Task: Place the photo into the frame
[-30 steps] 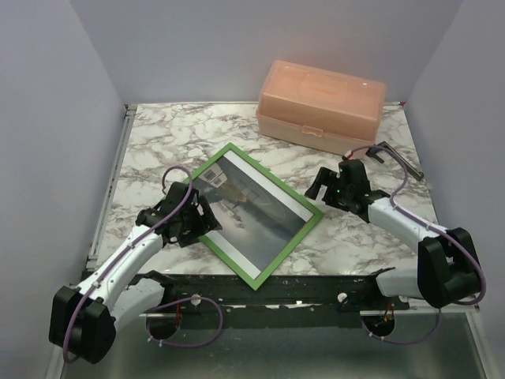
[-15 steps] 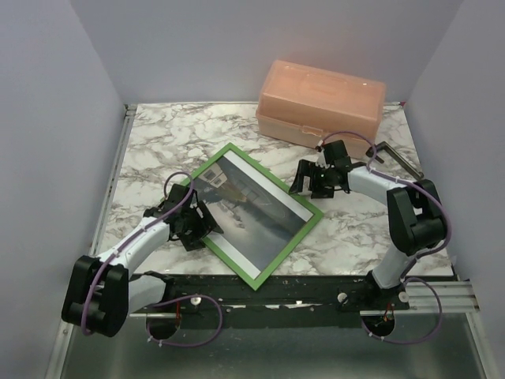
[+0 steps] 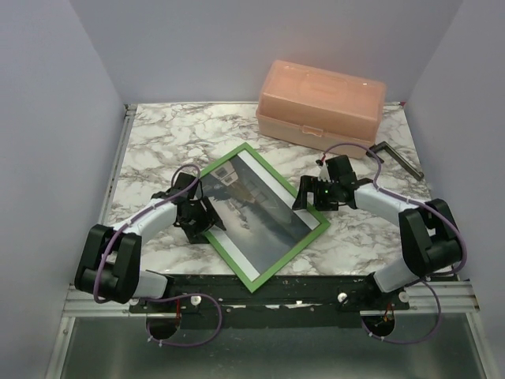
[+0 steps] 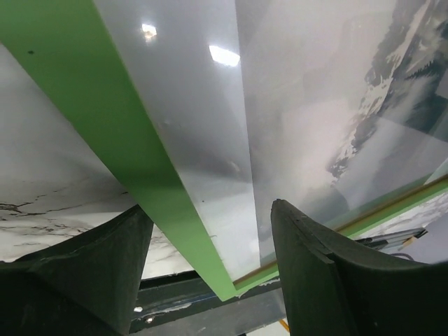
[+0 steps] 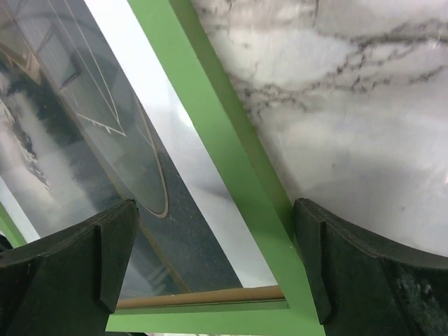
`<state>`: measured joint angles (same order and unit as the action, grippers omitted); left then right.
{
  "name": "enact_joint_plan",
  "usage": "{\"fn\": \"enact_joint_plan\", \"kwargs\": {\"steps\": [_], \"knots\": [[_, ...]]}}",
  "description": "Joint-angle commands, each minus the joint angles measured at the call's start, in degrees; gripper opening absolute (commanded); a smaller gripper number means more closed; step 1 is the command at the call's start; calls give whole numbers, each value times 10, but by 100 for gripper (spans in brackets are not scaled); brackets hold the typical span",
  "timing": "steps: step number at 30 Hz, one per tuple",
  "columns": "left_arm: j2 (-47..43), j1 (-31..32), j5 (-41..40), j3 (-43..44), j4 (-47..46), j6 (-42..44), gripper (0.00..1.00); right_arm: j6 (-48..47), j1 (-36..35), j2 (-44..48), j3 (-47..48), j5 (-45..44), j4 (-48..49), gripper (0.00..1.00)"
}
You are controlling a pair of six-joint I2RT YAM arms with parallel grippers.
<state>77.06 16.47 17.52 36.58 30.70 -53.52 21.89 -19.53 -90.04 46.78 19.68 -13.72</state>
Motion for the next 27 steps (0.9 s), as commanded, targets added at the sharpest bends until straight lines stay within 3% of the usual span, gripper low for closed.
{"fn": "enact_joint_plan", "kwargs": {"steps": [1,9,27], "knots": [[53,2,-2,7,-75,25,69,46,-64,3,-66,37,-133,100],[92,2,-2,47,-53,56,69,121,-147,30,-75,21,-177,100],[224,32,-7,225,13,103,69,148,-219,67,-51,27,-233,100]]}}
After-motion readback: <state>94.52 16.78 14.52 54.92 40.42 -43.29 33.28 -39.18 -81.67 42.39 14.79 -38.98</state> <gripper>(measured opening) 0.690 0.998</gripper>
